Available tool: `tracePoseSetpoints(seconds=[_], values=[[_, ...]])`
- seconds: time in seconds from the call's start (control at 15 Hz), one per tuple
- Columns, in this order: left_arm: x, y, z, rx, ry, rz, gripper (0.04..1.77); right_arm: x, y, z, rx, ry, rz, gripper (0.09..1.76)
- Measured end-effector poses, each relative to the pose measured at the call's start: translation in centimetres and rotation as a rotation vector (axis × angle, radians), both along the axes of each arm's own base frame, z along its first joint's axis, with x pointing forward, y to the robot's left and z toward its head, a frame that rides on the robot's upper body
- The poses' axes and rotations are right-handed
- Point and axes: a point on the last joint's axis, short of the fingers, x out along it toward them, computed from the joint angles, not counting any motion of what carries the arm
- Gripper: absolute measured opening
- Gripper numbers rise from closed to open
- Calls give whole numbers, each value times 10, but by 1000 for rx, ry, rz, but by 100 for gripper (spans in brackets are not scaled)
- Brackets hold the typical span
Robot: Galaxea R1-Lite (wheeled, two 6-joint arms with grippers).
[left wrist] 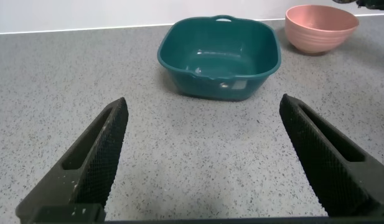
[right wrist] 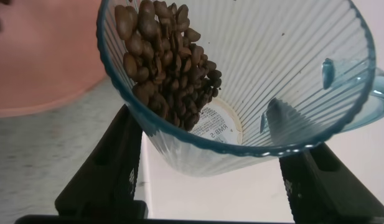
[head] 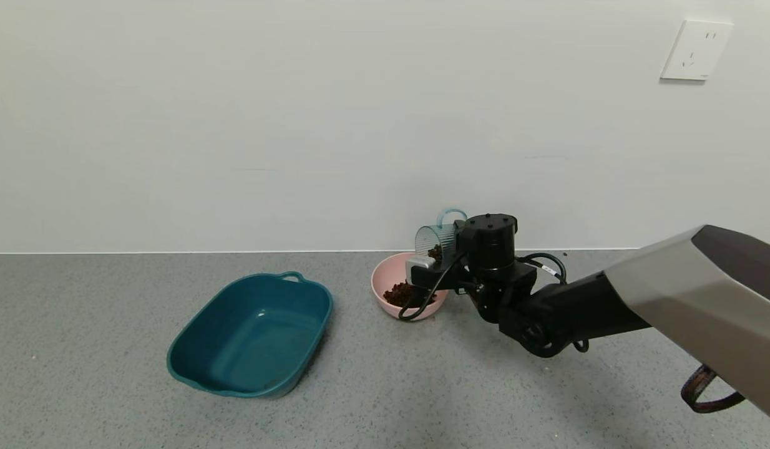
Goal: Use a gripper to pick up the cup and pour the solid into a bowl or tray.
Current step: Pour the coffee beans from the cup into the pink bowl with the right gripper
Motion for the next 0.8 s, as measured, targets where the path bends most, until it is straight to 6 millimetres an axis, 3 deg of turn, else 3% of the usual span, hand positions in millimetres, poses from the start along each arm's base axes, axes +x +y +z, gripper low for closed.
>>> tracePoseSetpoints(seconds=[0.53,0.8], values=[[0,0,0,0,0,0,175,-10,-21,20,372,197,-120,132],[0,0,0,0,0,0,175,-8,-43,33,561,260,-119,132]])
